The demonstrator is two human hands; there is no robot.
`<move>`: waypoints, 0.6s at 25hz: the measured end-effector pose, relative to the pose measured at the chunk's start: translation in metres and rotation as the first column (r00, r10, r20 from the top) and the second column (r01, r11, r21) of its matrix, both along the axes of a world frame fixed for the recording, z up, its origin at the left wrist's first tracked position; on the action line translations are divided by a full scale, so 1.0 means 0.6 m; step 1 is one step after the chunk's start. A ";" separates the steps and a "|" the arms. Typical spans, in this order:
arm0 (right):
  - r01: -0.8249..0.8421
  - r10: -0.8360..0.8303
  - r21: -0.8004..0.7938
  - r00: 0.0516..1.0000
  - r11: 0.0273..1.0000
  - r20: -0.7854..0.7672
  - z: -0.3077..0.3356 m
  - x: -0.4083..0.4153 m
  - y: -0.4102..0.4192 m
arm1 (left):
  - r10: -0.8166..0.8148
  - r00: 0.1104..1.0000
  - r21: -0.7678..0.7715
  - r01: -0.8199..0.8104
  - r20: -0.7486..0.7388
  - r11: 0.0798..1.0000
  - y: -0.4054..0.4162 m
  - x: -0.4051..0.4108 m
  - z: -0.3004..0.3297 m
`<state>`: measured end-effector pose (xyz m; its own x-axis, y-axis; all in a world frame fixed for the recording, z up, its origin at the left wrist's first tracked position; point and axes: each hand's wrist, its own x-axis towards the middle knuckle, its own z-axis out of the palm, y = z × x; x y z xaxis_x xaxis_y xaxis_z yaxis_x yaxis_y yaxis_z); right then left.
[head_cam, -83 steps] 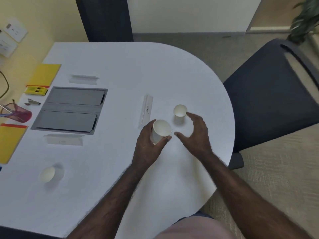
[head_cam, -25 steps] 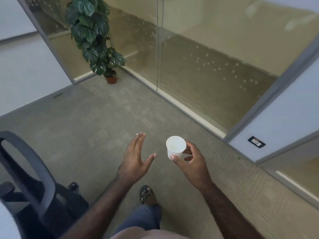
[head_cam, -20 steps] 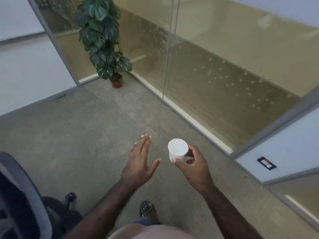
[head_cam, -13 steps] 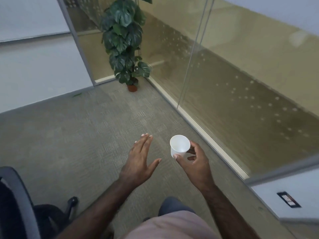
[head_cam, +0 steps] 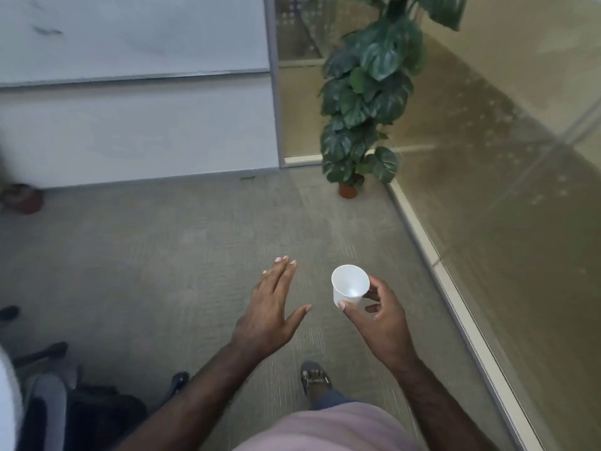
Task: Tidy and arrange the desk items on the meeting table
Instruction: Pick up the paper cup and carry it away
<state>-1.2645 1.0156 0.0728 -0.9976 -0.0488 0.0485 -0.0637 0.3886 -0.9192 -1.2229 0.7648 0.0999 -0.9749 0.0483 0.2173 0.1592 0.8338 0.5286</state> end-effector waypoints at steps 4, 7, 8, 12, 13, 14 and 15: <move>-0.148 0.148 0.040 0.989 0.988 -0.008 0.012 -0.134 -0.073 | 0.135 0.991 -0.007 -0.135 0.011 0.991 -0.070 -0.075 0.003; -0.221 0.222 0.023 0.975 0.975 -0.024 0.022 -0.223 -0.147 | 0.221 0.975 0.002 -0.221 0.010 0.975 -0.125 -0.128 0.006; -0.258 0.259 0.025 0.966 0.966 -0.018 0.019 -0.261 -0.189 | 0.273 0.962 0.017 -0.274 0.018 0.962 -0.156 -0.152 0.000; -0.347 0.347 -0.005 0.938 0.938 -0.018 0.012 -0.371 -0.338 | 0.355 0.935 0.034 -0.355 0.003 0.934 -0.268 -0.232 -0.018; -0.382 0.382 -0.010 0.924 0.924 -0.008 0.001 -0.406 -0.397 | 0.390 0.921 0.040 -0.390 0.012 0.920 -0.317 -0.257 -0.031; -0.399 0.399 -0.005 0.917 0.917 -0.015 -0.004 -0.431 -0.443 | 0.407 0.913 0.041 -0.407 0.022 0.912 -0.356 -0.275 -0.038; -0.429 0.428 -0.014 0.903 0.903 -0.017 -0.010 -0.472 -0.509 | 0.443 0.896 0.042 -0.443 0.019 0.895 -0.413 -0.303 -0.039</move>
<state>-1.5475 0.7102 0.0666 -0.8799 -0.4705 0.0661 -0.2327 0.3052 -0.9234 -1.4050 0.5168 0.0766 -0.8949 -0.3988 0.2004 -0.2263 0.7924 0.5664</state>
